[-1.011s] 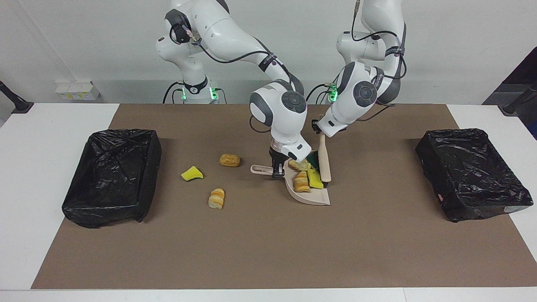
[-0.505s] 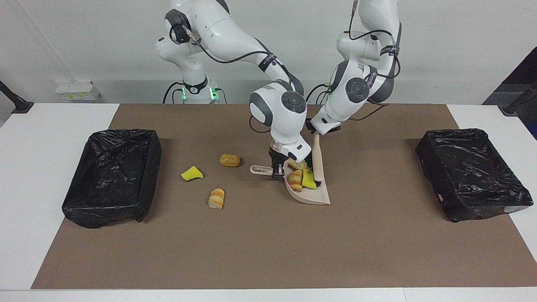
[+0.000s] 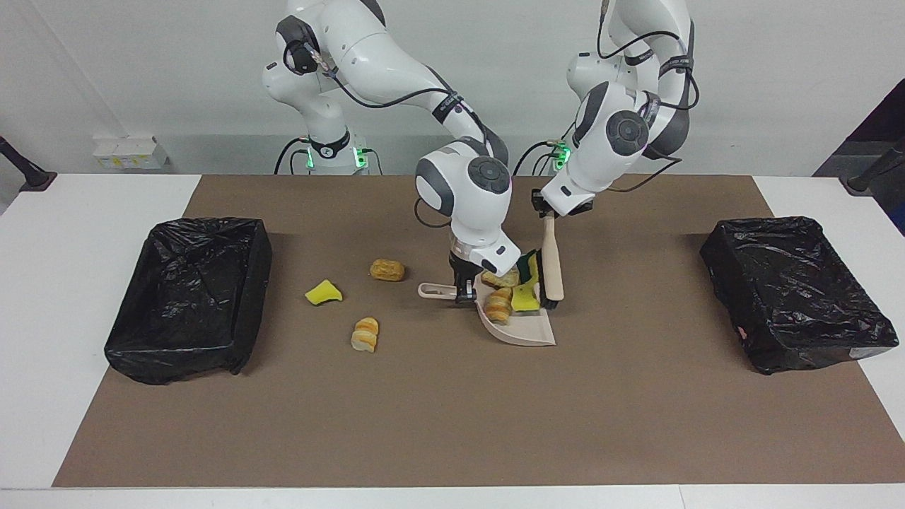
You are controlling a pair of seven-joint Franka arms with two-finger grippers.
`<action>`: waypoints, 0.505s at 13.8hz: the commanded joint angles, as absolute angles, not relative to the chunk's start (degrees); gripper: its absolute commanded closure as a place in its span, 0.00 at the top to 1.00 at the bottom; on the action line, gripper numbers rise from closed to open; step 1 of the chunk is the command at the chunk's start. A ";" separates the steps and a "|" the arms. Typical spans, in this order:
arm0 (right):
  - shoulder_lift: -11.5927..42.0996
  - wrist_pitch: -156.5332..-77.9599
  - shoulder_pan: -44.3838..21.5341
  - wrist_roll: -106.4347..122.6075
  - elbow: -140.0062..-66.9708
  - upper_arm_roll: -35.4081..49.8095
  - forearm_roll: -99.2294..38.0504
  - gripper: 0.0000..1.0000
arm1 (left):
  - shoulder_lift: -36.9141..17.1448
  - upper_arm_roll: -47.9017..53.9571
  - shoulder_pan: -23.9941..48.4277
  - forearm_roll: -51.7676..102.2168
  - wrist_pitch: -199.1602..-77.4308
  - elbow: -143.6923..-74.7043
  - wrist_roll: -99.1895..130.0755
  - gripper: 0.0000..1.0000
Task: Sweep and dump trash in bin
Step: 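Sweep the remaining pieces into the dustpan with the held brush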
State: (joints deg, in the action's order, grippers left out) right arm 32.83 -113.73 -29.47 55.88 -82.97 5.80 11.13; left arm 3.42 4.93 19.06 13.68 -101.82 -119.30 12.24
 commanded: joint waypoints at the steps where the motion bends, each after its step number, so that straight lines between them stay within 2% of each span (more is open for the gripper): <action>1: 31.47 -114.96 -28.30 58.35 -84.46 6.24 11.25 0.00 | 5.71 5.36 18.28 12.30 -101.59 -119.61 11.51 0.00; 7: 29.01 -114.70 -25.93 60.82 -85.60 6.50 11.08 0.00 | 5.36 5.62 19.16 12.30 -103.89 -121.82 12.22 0.00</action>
State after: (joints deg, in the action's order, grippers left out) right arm 31.80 -113.74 -27.62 58.30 -83.00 5.80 11.13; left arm 4.92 5.61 18.84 13.05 -102.66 -120.67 12.20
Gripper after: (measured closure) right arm 0.683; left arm 0.731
